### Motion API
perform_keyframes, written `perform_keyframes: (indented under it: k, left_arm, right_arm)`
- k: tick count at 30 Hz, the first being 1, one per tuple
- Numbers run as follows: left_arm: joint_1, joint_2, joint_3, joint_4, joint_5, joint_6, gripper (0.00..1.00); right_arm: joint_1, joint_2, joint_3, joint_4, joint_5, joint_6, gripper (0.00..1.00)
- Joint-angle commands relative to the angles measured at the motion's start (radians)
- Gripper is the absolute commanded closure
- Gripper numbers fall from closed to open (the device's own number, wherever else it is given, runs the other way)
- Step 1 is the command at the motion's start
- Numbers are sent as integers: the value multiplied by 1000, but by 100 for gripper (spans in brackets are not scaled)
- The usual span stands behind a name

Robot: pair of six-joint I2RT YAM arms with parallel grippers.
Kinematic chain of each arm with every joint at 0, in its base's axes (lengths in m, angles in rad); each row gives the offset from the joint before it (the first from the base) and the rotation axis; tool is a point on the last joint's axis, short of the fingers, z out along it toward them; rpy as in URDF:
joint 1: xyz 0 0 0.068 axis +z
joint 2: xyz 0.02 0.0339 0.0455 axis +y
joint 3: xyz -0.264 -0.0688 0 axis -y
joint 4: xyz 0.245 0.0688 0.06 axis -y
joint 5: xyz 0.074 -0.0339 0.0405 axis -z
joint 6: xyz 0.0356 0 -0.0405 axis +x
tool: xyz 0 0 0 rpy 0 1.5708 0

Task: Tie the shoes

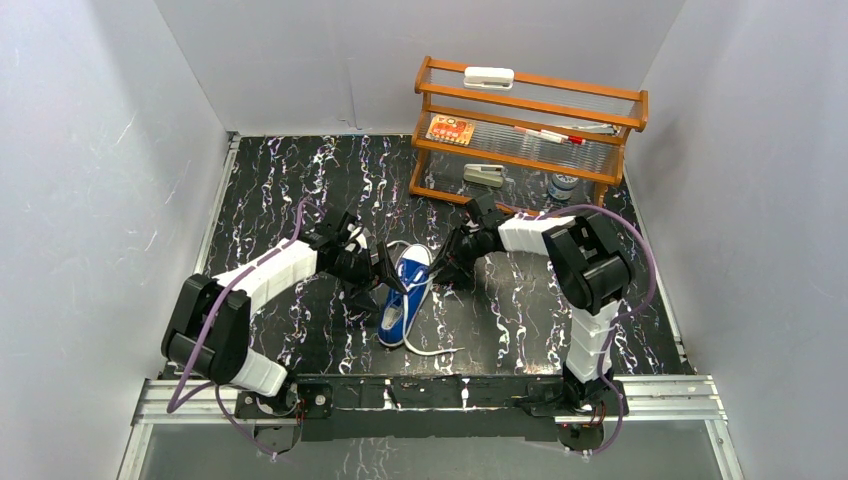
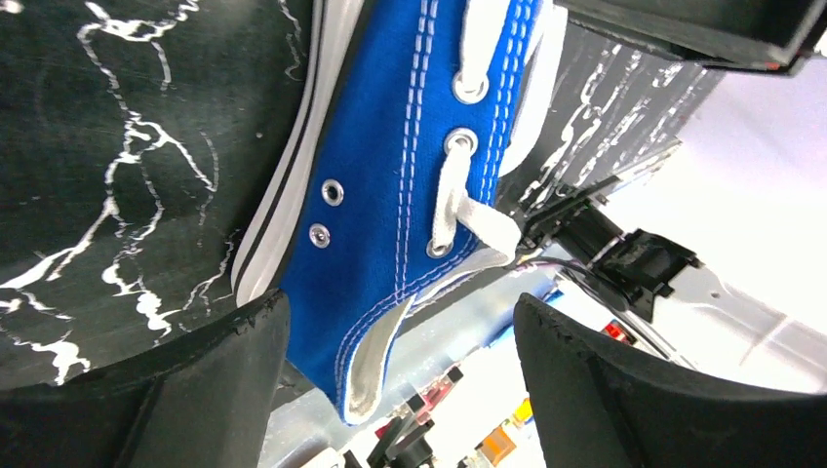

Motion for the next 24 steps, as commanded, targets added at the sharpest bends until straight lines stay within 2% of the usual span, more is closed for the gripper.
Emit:
perform_keyframes:
  k: [1,2,4,5,7,9,10,11,15,16,18,19,24]
  left_arm:
    - [-1,-58,-31,51,113,-58,21]
    - [-1,-62,-34,50,106,-62,23]
    - [-1,-70,-37,51,90,-77,28]
    - [-1,-73,-38,50,79,-85,30]
    - [-1,-82,-36,43,56,-97,31]
    - [-1,-104,-28,44,44,-101,30]
    - [-1,-118,-27,47,41,-101,29]
    - [-1,-140,-43,72,54,-110,27]
    - [0,-129,15,70,40,-63,23]
    - [1,-128,56,53,18,-42,18]
    - [9,-132,106,41,-13,-17,7]
    - [22,-135,127,42,-13,-7,5]
    - [109,-135,209,124,47,-1,6]
  right_arm:
    - [28,38,25,131,11,85,66]
    - [29,41,25,144,21,95,72]
    - [31,33,14,170,57,112,95]
    - [31,18,5,179,78,118,100]
    - [29,-34,-5,184,127,98,100]
    - [36,-100,36,132,180,-20,100]
    - [43,-131,70,75,218,-86,100]
    - [77,-188,144,-72,297,-252,100]
    - [130,-193,220,-196,378,-389,100]
    - [141,-190,235,-207,383,-425,100]
    - [166,-194,256,-192,376,-507,100]
    - [177,-202,260,-171,356,-549,100]
    - [180,-235,251,18,205,-651,100]
